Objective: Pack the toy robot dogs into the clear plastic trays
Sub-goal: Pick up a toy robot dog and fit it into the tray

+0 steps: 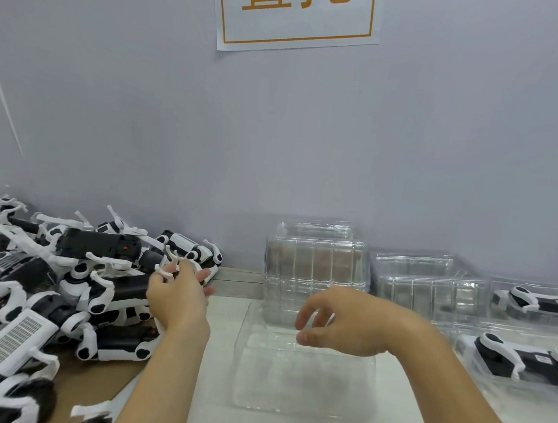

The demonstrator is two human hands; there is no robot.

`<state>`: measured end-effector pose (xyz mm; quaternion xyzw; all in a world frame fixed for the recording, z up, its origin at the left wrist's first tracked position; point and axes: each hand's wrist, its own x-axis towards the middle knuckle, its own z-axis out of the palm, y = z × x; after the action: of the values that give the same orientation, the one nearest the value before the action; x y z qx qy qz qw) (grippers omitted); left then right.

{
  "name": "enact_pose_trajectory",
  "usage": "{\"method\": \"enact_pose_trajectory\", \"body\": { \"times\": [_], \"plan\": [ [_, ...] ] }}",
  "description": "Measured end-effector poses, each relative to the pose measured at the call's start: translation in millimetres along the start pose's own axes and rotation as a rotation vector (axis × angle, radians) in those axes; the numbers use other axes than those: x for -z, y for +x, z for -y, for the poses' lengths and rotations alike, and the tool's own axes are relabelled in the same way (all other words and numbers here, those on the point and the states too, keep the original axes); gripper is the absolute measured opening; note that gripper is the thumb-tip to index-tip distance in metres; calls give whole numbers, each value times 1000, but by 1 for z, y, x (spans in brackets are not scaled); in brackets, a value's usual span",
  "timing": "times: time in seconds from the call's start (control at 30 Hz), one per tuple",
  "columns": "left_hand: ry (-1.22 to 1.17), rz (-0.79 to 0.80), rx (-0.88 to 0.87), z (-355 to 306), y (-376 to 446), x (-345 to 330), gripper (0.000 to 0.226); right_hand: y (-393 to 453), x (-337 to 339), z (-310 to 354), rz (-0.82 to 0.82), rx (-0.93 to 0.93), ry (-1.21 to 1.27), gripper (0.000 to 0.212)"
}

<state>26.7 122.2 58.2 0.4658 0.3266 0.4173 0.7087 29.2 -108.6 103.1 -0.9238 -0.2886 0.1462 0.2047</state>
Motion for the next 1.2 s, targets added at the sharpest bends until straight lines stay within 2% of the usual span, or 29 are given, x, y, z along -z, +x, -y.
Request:
{"method": "enact_pose_trajectory", "body": {
  "times": [0.07,0.3,0.4,0.67,0.8,0.9,1.03,1.2],
  "plan": [
    [57,41,17,6,3,0,4,0,0,0,2,-2,3,26],
    [406,-5,-241,14,7,2,22,-1,1,-1,-1,-2,17,26],
    [418,15,-330,3,1,1,29,-1,2,-1,-4,-5,26,26],
    [374,354,-506,-24,-41,-17,37,0,3,-1,-83,46,66,21],
    [274,484,-478,-37,-57,-22,48,4,3,-2,-200,94,128,18],
    [161,565,-399,-44,-66,-25,56,7,4,-2,-267,126,236,18],
    [145,720,-391,-43,-80,-28,52,11,2,0,-349,137,502,27],
    [177,957,-385,-37,-94,-28,52,13,1,0,-197,32,1099,55]
  ]
}}
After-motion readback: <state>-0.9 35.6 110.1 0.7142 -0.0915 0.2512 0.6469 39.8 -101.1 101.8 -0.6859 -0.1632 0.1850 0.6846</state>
